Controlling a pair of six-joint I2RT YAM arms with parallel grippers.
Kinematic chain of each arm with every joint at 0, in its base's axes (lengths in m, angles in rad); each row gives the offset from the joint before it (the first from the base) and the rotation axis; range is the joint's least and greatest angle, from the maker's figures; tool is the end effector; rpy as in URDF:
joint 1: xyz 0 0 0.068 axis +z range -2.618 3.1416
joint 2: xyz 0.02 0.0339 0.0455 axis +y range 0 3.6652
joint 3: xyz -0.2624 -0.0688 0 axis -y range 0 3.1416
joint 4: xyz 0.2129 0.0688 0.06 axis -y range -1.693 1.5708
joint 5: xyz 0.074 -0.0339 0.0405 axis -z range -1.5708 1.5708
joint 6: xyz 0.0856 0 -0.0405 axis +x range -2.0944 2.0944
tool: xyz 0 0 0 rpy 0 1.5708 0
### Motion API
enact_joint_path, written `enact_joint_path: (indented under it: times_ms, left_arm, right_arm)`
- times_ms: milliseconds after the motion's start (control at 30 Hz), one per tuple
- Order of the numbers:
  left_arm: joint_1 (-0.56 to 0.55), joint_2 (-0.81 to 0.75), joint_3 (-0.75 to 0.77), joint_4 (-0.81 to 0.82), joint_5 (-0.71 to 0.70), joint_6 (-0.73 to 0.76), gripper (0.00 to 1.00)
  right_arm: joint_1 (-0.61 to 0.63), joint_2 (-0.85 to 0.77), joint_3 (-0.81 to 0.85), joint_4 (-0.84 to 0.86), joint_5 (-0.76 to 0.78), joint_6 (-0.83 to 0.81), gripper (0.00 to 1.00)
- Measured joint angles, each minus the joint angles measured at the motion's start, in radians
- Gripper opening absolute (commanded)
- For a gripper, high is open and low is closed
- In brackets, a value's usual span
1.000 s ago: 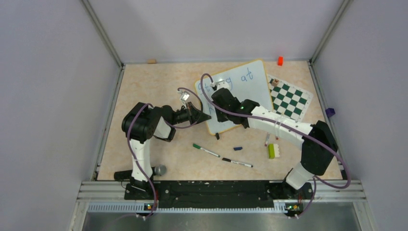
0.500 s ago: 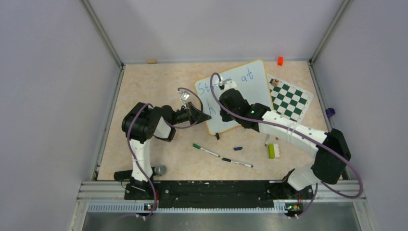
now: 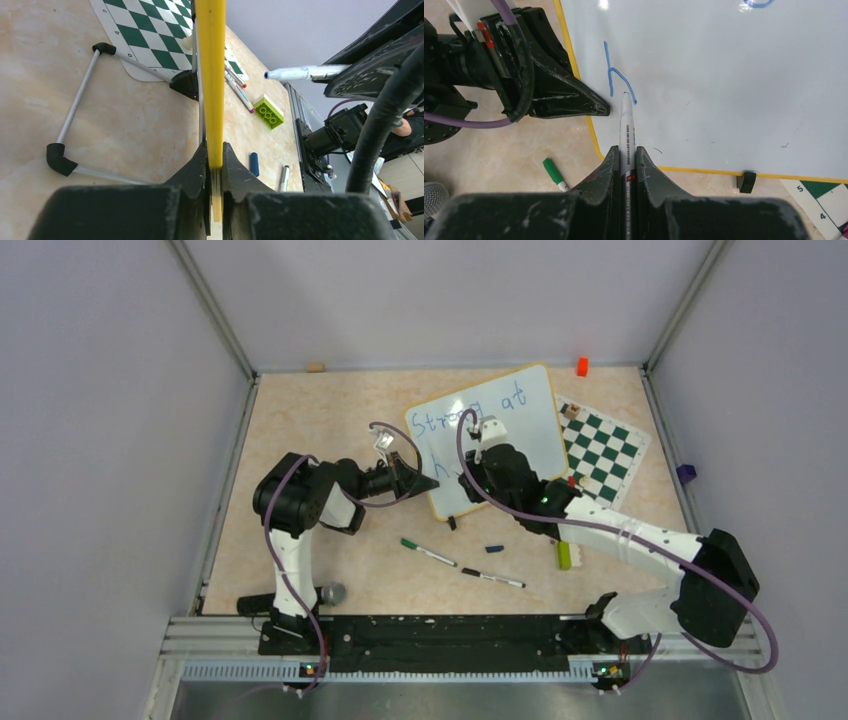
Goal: Write a sentence on the whiteboard
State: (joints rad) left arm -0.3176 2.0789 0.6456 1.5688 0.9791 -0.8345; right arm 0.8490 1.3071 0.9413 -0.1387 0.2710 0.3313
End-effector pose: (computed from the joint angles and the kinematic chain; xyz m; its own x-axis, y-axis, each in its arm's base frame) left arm 0.3169 -0.1790 0.1565 -0.6218 -0.2306 -0.7485 0.7367 0.1521 -0.6589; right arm 0.2213 0.2167 0.2711 -0.4869 -0.0788 -0.8699 -0.4336 0.8864 0.1624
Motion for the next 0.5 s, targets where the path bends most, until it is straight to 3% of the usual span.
enact_joint_path:
  times_ms: [500]
  left_arm:
    - [-0.002, 0.000, 0.004, -0.001, 0.003, 0.002, 0.00]
  right_arm:
    - [0.030, -0.056, -0.068, 0.060, 0.068, -0.015, 0.00]
